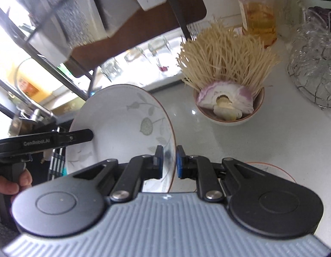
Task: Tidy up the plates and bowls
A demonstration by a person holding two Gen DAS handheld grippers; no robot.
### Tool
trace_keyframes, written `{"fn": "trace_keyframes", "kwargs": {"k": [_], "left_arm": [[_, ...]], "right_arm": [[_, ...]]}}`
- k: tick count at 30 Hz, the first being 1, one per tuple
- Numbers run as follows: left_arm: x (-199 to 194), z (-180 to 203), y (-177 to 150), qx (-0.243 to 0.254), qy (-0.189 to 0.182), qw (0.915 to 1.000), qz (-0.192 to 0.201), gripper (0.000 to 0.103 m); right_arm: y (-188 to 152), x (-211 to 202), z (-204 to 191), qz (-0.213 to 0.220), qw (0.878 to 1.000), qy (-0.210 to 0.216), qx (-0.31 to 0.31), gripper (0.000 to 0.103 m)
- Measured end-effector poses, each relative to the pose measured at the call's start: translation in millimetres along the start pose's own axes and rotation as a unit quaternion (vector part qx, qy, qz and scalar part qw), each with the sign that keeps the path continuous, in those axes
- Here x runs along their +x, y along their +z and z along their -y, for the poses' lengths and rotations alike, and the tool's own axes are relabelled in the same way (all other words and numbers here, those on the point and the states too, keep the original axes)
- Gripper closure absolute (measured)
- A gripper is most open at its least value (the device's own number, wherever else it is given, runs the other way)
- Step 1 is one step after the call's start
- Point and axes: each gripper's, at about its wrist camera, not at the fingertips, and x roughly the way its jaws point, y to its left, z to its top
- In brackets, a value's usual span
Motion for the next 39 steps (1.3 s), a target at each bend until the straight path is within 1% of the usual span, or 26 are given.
{"fn": "trace_keyframes", "kwargs": {"k": [4, 12, 16, 20, 25, 28, 31, 35, 39], "left_arm": [[-10, 20, -6, 0.021, 0.006, 0.9997, 0.006, 0.080], [-23, 60, -34, 0.029, 0.008, 0.9995, 0.011, 0.082], [-23, 78, -50, 0.027, 0.006, 0.9996, 0.006, 0.082], [-18, 99, -64, 0.038, -0.001, 0.9993, -0.002, 0.082], [-8, 119, -78, 0.051, -0.009, 0.9986, -0.012, 0.082], [2, 129, -84, 0.060, -0.015, 0.9979, -0.020, 0.082], [16, 139, -91, 0.063, -0.019, 0.9973, -0.032, 0.082], [34, 144, -99, 0.064, -0.019, 0.9964, -0.053, 0.082], [53, 144, -106, 0.062, -0.017, 0.9951, -0.076, 0.082]], "right_arm": [[-7, -16, 8, 0.021, 1.000, 0.003, 0.005, 0.088], [-25, -49, 34, 0.047, 0.999, 0.002, 0.015, 0.088], [-36, -64, 50, 0.056, 0.998, -0.001, 0.019, 0.088], [-45, -77, 66, 0.060, 0.998, -0.008, 0.018, 0.088], [-58, -88, 85, 0.064, 0.998, -0.014, 0.020, 0.088], [-66, -91, 98, 0.068, 0.997, -0.027, 0.032, 0.088], [-72, -88, 110, 0.069, 0.996, -0.044, 0.046, 0.088], [-80, -84, 125, 0.067, 0.995, -0.050, 0.061, 0.088], [-86, -73, 133, 0.054, 0.994, -0.063, 0.065, 0.088]]}}
